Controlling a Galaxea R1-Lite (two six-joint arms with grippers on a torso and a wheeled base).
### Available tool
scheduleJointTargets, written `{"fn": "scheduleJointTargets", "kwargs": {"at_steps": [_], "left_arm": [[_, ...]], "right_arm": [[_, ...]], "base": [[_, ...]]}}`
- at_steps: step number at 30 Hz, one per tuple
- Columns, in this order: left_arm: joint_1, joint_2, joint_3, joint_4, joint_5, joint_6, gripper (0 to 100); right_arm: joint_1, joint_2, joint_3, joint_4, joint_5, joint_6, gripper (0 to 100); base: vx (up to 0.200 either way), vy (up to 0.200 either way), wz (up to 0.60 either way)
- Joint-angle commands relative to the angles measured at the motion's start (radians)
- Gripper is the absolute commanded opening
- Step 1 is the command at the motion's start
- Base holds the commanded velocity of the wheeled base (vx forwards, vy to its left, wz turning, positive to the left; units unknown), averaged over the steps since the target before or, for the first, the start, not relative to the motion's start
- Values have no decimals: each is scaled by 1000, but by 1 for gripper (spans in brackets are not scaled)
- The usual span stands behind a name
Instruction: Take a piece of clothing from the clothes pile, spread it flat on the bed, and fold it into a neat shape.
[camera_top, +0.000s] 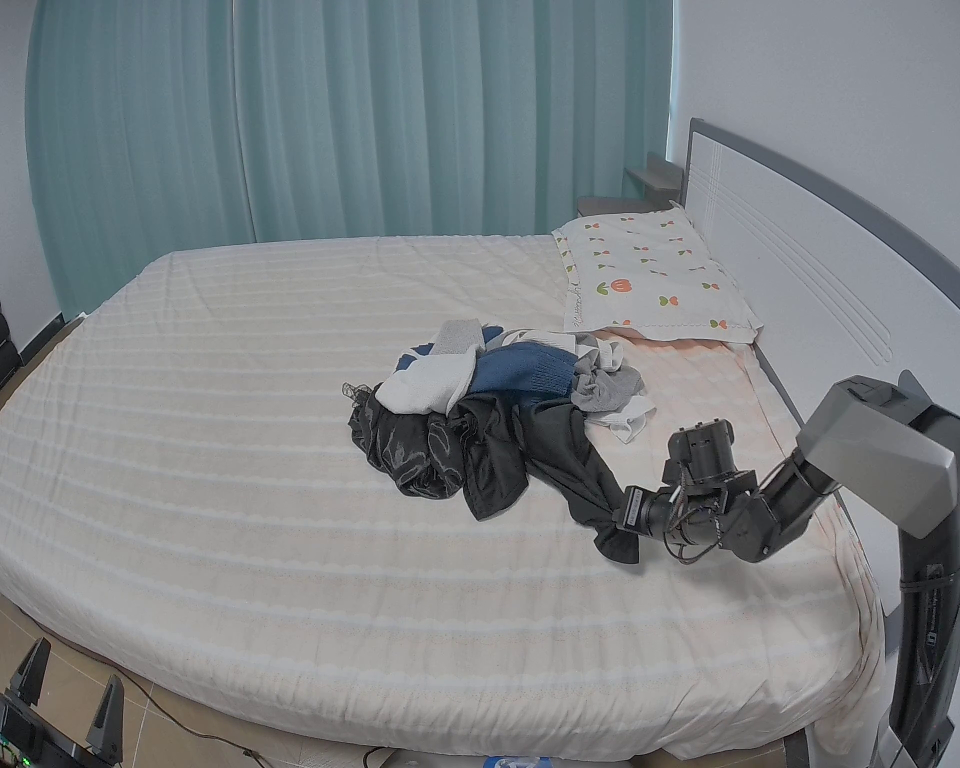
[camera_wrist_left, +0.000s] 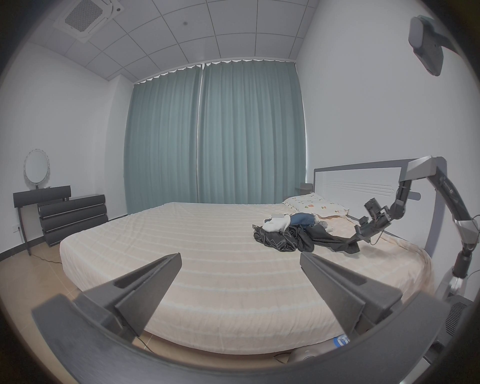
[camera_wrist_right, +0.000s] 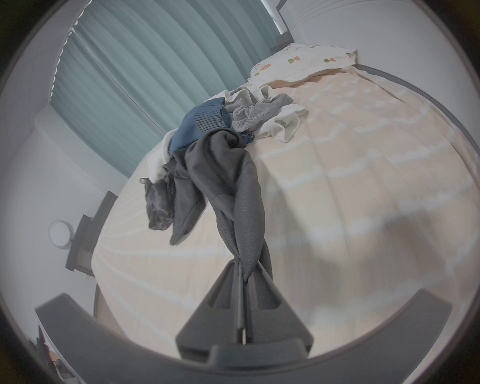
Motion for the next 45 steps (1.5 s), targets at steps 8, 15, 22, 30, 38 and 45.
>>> {"fn": "scheduleJointTargets", "kwargs": {"at_steps": [8, 15, 22, 30, 38, 45], "left_arm": [[0, -18, 5, -23, -17, 69, 100], [-1, 293, -300, -118, -80, 3, 100], [-52, 849, -311, -257, -120, 61, 100], [-293, 1353, -413, -440, -76, -199, 100], [-297, 1749, -680, -448, -71, -439, 100], [-356, 1982, -872, -445, -70, -574, 100]], "right_arm": [[-7, -487, 799, -473, 126, 212, 0], [-7, -454, 885, -570, 134, 255, 0], [-5, -367, 911, -743, 163, 297, 0], [15, -321, 914, -790, 153, 292, 0], [16, -300, 944, -809, 151, 290, 0], [7, -300, 1026, -932, 149, 292, 0]], "base": [[0, 0, 0], [0, 0, 0], [0, 0, 0], [0, 0, 0], [0, 0, 0], [0, 0, 0]]}}
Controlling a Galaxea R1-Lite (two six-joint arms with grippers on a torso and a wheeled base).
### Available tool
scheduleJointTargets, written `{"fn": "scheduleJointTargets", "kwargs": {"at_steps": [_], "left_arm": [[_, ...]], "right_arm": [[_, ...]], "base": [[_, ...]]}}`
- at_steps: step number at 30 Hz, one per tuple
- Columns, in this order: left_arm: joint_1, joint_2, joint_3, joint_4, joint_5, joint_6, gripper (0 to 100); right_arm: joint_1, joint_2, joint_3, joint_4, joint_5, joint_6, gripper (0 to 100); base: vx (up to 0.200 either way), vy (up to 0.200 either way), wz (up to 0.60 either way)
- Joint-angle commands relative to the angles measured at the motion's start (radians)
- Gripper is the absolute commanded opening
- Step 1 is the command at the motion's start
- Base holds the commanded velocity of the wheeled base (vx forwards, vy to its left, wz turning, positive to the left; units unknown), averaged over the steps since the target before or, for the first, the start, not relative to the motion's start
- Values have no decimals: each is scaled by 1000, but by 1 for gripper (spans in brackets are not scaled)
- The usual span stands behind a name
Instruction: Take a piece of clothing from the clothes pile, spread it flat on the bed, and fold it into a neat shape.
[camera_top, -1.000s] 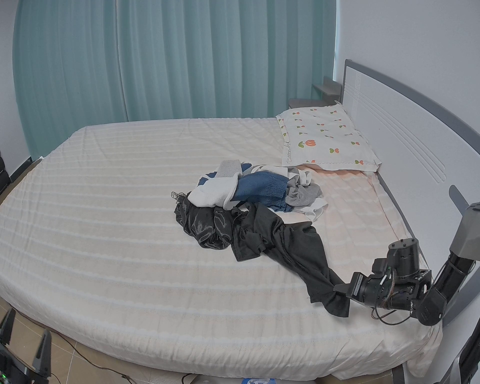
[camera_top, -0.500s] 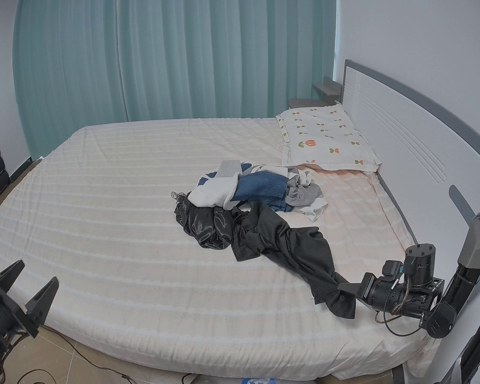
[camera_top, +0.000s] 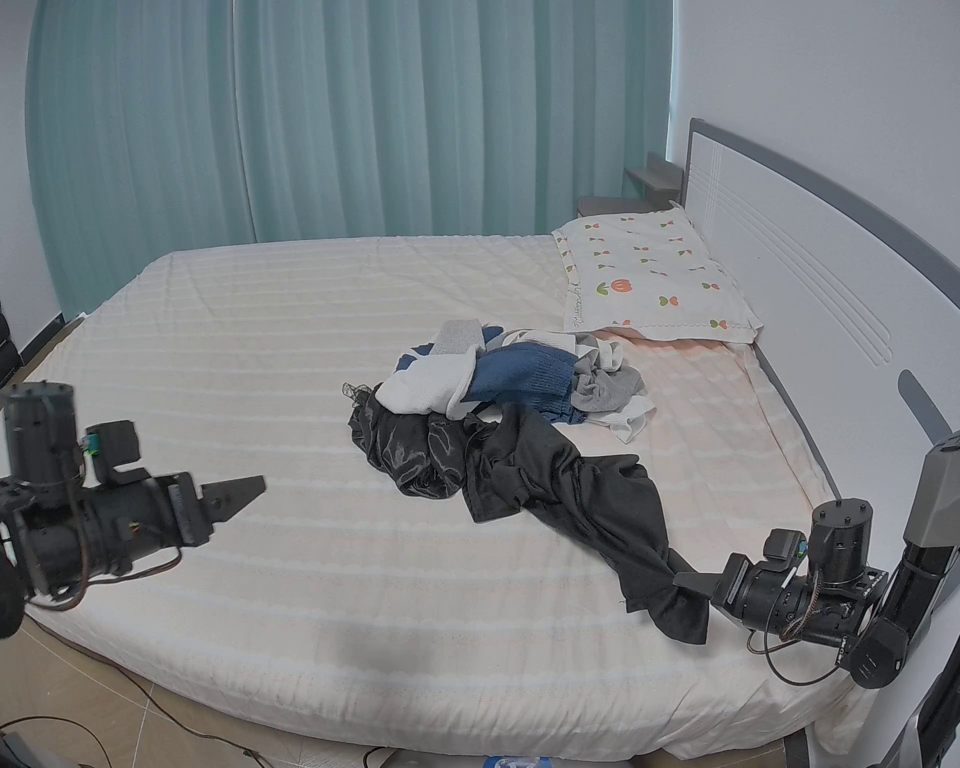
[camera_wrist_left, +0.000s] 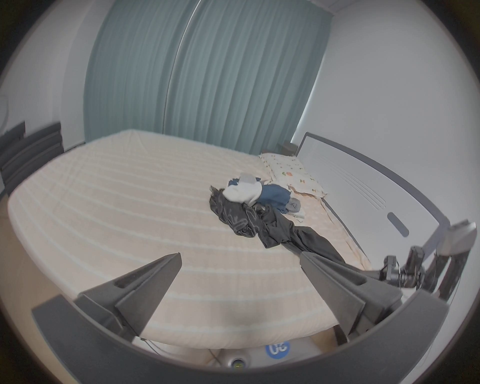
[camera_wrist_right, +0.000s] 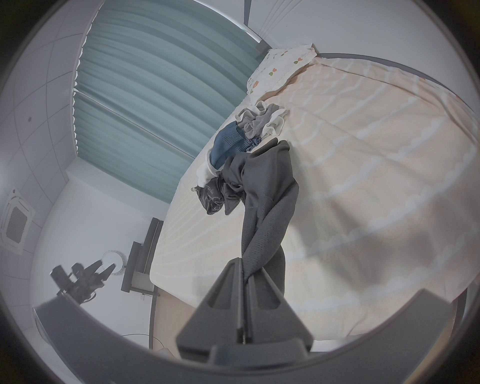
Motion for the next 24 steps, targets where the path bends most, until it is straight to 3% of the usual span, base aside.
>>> {"fn": "scheduleJointTargets", "kwargs": {"at_steps": [1, 13, 24], "left_arm": [[-151, 709, -399, -70, 6, -307, 100], [-245, 1009, -696, -68, 4, -353, 100], [-254, 1193, -930, -65, 6, -456, 100]], "right_arm": [[-1, 45, 128, -175, 2, 12, 0], [-19, 46, 137, -178, 4, 14, 0], [-19, 50, 139, -178, 4, 14, 0]], "base": [[0, 0, 0], [0, 0, 0], [0, 0, 0]]}}
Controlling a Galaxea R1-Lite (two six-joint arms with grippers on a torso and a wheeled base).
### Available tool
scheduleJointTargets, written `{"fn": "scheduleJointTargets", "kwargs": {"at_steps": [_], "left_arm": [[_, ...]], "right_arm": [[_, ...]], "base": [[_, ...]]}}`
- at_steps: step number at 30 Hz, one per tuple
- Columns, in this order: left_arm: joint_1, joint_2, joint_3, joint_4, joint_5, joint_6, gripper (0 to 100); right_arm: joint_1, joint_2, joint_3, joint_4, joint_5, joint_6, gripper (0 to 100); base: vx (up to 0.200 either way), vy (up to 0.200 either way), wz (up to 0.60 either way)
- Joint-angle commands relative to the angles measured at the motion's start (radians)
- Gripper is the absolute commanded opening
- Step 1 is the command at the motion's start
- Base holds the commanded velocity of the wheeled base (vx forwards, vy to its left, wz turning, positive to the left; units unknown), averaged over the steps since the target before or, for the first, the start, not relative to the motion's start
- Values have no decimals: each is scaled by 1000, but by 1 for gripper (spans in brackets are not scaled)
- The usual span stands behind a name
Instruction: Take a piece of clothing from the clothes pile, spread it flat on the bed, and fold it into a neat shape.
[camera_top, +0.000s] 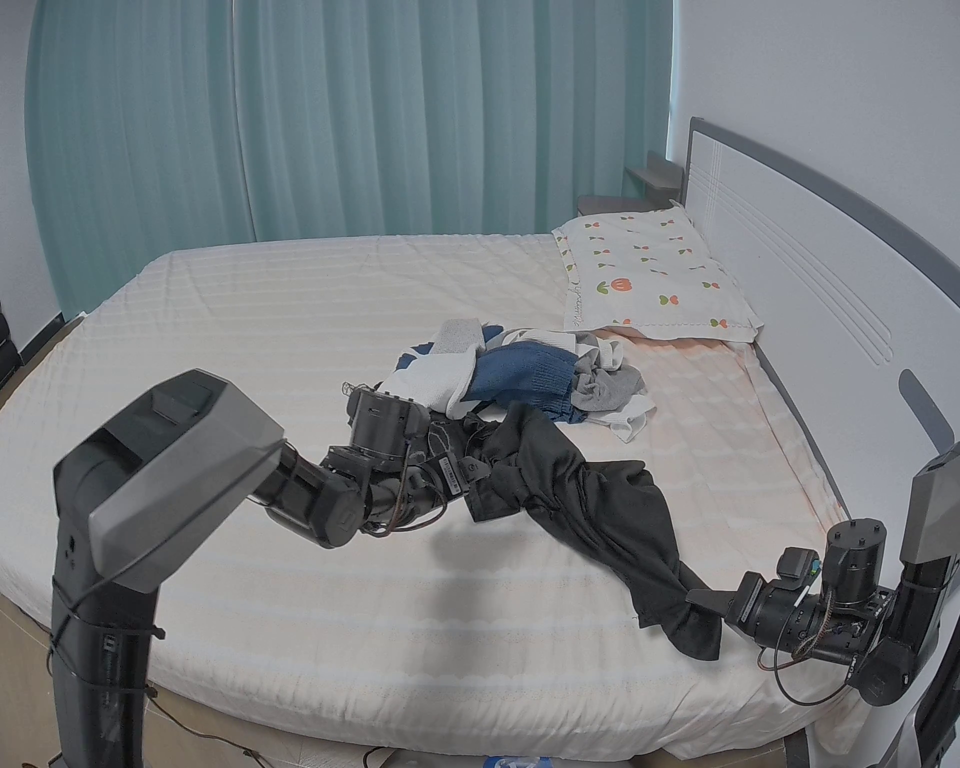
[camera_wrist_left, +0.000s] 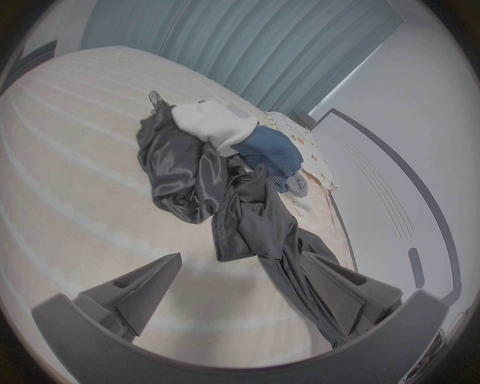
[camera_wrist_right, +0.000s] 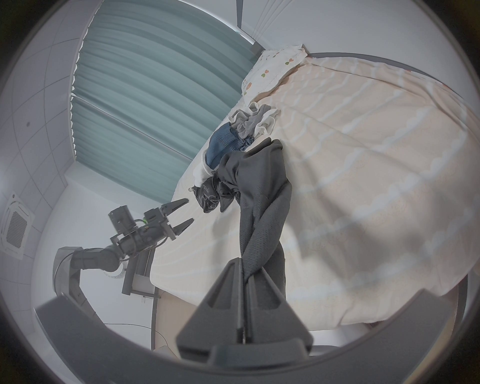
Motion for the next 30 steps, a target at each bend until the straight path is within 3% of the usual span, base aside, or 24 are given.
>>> {"fn": "scheduleJointTargets", "kwargs": {"at_steps": [1, 7, 12, 25, 26, 30], "left_arm": [[-20, 159, -130, -1, 0, -39, 100], [-38, 251, -261, 29, 4, -57, 100], [-66, 338, -414, 90, 65, -91, 100], [-69, 370, -544, 148, 85, -162, 100], [-67, 373, -549, 148, 89, -162, 0], [-67, 372, -546, 153, 108, -163, 0]], "right_arm": [[-1, 8, 6, -11, 1, 0, 0], [-1, 8, 6, -11, 1, 0, 0], [-1, 17, 2, -11, 1, 0, 0], [0, 33, -1, -11, -1, -1, 0], [0, 33, -1, -11, -1, 0, 0], [-1, 30, -1, -11, -1, 0, 0]], "base": [[0, 0, 0], [0, 0, 0], [0, 0, 0], [0, 0, 0], [0, 0, 0], [0, 0, 0]]}}
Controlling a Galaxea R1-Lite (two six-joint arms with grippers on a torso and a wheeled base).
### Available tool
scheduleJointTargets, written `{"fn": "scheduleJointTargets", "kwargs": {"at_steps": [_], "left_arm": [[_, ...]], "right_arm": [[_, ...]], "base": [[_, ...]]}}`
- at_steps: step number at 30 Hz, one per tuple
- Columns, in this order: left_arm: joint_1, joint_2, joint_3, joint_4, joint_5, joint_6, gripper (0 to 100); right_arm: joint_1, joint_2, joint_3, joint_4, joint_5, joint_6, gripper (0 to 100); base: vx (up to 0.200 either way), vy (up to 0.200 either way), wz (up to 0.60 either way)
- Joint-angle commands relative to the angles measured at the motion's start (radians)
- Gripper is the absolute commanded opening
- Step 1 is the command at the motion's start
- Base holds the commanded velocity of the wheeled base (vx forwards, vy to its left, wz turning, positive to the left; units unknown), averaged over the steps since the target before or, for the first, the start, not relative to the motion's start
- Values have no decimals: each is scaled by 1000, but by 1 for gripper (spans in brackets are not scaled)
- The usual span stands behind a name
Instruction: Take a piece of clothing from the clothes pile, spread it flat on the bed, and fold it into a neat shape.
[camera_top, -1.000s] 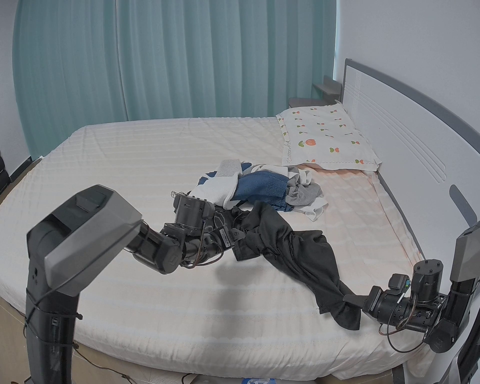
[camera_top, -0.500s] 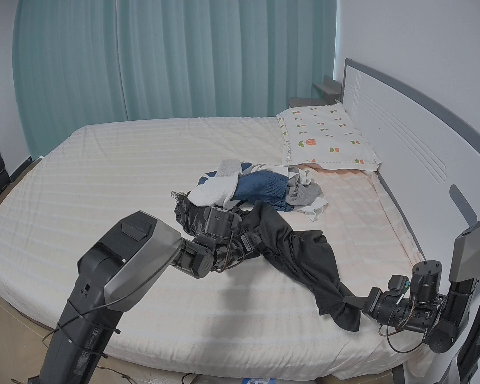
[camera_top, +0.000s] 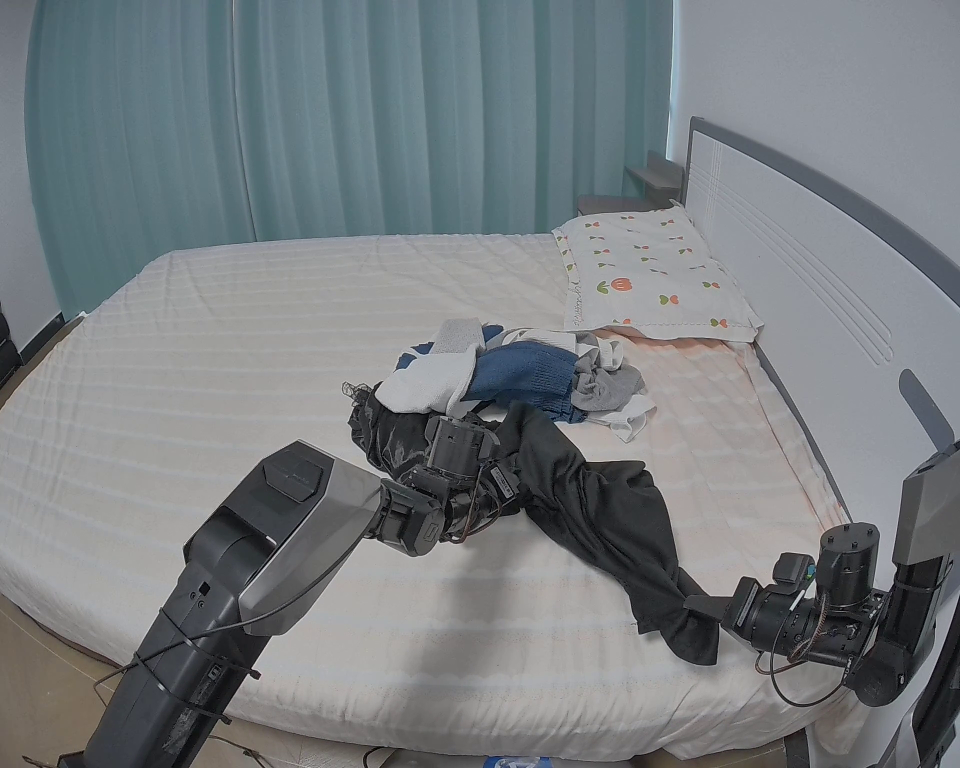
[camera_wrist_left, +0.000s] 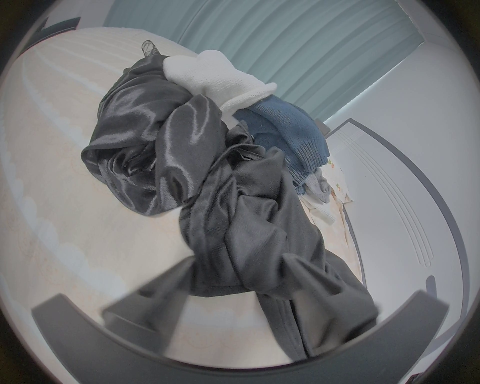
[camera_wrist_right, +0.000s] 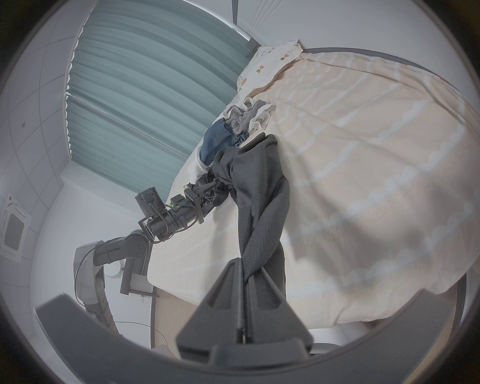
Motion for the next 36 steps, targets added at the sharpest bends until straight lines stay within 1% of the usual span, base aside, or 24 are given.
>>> {"fn": "scheduleJointTargets", "kwargs": {"at_steps": [1, 4, 7, 10, 11, 12, 14, 16, 19, 20, 22, 25, 28, 29, 30, 32, 33, 34, 36], "left_arm": [[2, -7, 6, 11, 5, -2, 0], [9, -23, 33, 42, 7, -11, 0], [27, -138, 139, 46, 7, -76, 0], [41, -270, 287, 16, -10, -85, 0], [41, -270, 287, 16, -10, -85, 0], [55, -372, 406, -43, -30, -86, 0], [67, -474, 529, -112, -51, -86, 0], [73, -556, 618, -164, -67, -86, 0], [73, -665, 728, -201, -59, -85, 0], [73, -669, 733, -201, -58, -85, 0], [73, -772, 843, -228, -58, -86, 0], [84, -850, 948, -287, -58, -86, 0], [84, -882, 1040, -353, -54, -95, 0], [84, -889, 1061, -366, -54, -99, 0], [84, -909, 1113, -397, -53, -111, 0], [82, -945, 1179, -428, -54, -126, 0], [82, -945, 1179, -428, -54, -126, 0], [79, -979, 1236, -451, -54, -140, 0], [71, -1017, 1284, -463, -56, -155, 0]], "right_arm": [[0, -2, -2, -12, 0, 0, 0], [0, -2, -2, -12, 0, 0, 0], [0, -4, -3, -12, 0, 0, 0], [0, -19, -9, -13, -1, -1, 0], [0, -19, -9, -13, -1, -1, 0], [0, -64, -31, -12, 0, 0, 0], [1, -113, -71, -12, 3, 0, 0], [6, -143, -114, -12, 0, -4, 0], [7, -194, -187, -10, -1, -9, 0], [6, -197, -190, -12, -1, -9, 0], [0, -257, -253, -10, 2, -19, 0], [7, -291, -298, -10, 9, -19, 0], [40, -277, -304, -10, 9, -18, 0], [47, -274, -301, -10, 8, -16, 0], [61, -264, -287, -10, 6, -13, 0], [64, -261, -270, -10, 5, -7, 0], [64, -261, -270, -10, 5, -7, 0], [64, -258, -248, -10, 14, -6, 0], [75, -246, -238, -10, 14, -7, 0]], "base": [[0, 0, 0], [0, 0, 0], [0, 0, 0], [0, 0, 0], [0, 0, 0], [0, 0, 0], [0, 0, 0], [0, 0, 0], [0, 0, 0], [0, 0, 0], [0, 0, 0], [0, 0, 0], [0, 0, 0], [0, 0, 0], [0, 0, 0], [0, 0, 0], [0, 0, 0], [0, 0, 0], [0, 0, 0]]}}
